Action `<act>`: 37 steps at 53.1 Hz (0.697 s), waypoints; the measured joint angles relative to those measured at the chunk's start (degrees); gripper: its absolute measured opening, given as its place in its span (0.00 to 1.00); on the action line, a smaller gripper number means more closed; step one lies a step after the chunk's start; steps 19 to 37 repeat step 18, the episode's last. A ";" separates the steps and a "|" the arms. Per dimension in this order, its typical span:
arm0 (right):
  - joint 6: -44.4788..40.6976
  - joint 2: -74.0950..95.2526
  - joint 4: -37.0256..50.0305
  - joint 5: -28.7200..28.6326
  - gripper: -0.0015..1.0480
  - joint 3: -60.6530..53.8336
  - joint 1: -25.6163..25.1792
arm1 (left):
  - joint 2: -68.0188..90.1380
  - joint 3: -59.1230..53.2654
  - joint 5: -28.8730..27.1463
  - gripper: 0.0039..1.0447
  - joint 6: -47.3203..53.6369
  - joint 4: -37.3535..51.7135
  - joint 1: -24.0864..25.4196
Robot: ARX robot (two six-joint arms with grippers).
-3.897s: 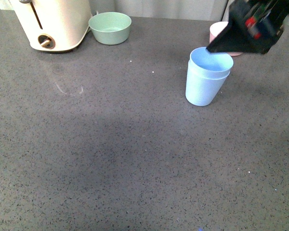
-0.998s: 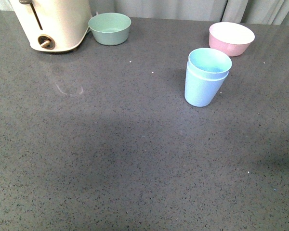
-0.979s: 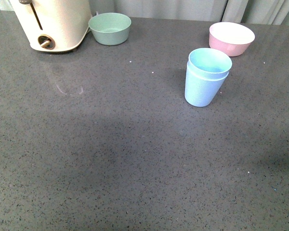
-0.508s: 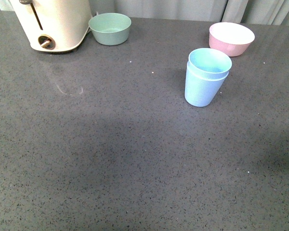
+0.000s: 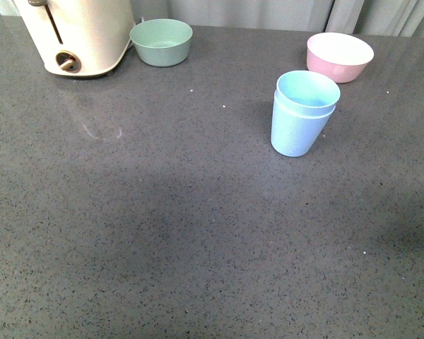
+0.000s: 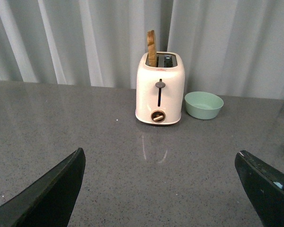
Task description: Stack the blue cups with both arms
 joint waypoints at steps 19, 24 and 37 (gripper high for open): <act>0.00 0.00 0.00 0.00 0.91 0.00 0.00 | 0.00 0.00 -0.02 0.92 -0.02 0.00 0.00; 0.00 0.00 0.00 0.00 0.91 0.00 0.00 | 0.00 0.00 -0.02 0.92 -0.02 0.00 0.00; 0.00 0.00 0.00 0.00 0.91 0.00 0.00 | 0.00 0.00 -0.02 0.92 -0.02 0.00 0.00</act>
